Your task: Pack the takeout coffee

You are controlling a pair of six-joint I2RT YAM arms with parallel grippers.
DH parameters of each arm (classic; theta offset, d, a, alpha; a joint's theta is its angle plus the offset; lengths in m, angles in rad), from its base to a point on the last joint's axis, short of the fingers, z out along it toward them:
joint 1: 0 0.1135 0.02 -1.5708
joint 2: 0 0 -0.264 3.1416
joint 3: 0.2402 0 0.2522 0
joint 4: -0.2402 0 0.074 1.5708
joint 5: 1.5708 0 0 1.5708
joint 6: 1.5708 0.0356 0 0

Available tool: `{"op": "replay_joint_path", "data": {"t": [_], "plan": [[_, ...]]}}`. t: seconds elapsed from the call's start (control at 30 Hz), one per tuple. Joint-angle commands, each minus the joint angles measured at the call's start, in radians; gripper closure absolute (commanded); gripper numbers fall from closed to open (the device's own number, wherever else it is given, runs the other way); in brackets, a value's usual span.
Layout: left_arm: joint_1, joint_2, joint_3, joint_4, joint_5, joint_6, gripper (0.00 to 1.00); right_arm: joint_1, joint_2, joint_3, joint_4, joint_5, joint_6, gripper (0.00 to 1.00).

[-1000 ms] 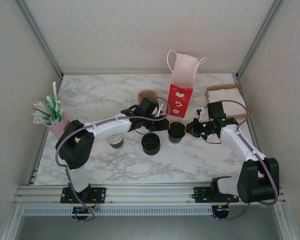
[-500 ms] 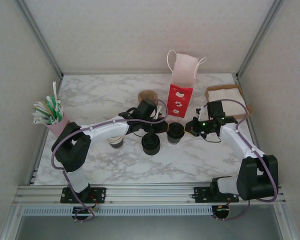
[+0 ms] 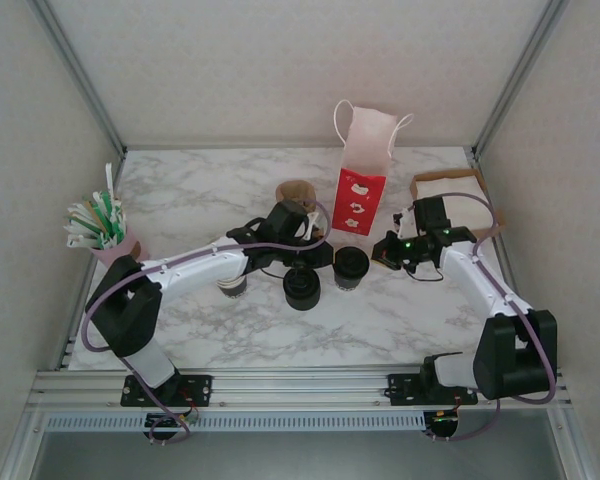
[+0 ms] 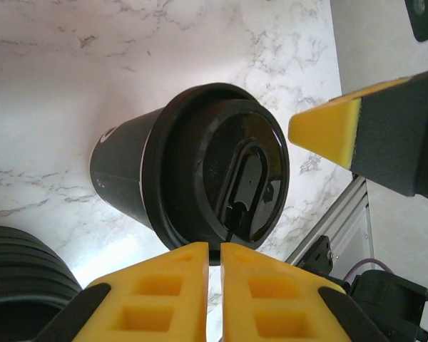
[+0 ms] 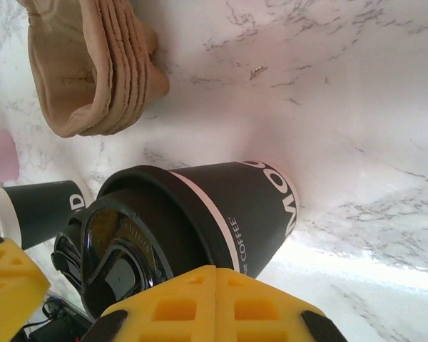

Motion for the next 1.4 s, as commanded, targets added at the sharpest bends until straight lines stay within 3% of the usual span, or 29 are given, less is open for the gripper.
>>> {"op": "replay_joint_path", "data": {"t": [0.0,0.43,1.37], "plan": [[0.019,-0.012,-0.007,-0.012,-0.014,0.0,0.87,0.004,-0.056,-0.005,-0.04,0.013,-0.003,1.0],[0.028,0.13,0.13,-0.039,0.032,0.051,0.88,0.05,-0.092,-0.085,-0.001,-0.062,0.046,1.0],[0.01,0.083,0.012,0.019,0.025,0.011,0.9,0.07,-0.039,-0.095,0.016,-0.023,0.048,1.0]]}}
